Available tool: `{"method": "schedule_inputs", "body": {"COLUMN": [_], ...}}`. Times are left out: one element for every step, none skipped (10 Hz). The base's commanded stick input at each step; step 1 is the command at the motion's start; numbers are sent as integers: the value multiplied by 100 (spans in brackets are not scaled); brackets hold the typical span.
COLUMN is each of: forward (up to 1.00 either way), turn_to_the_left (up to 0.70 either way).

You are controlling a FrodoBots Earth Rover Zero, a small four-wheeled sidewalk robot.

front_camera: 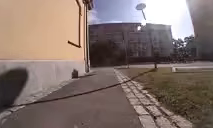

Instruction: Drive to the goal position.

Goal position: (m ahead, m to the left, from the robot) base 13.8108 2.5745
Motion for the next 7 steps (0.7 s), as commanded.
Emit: {"method": "schedule_inputs", "body": {"forward": [70,70,70,70,70,70,70], "turn_to_the_left": [0,0,0,0,0,0,0]}}
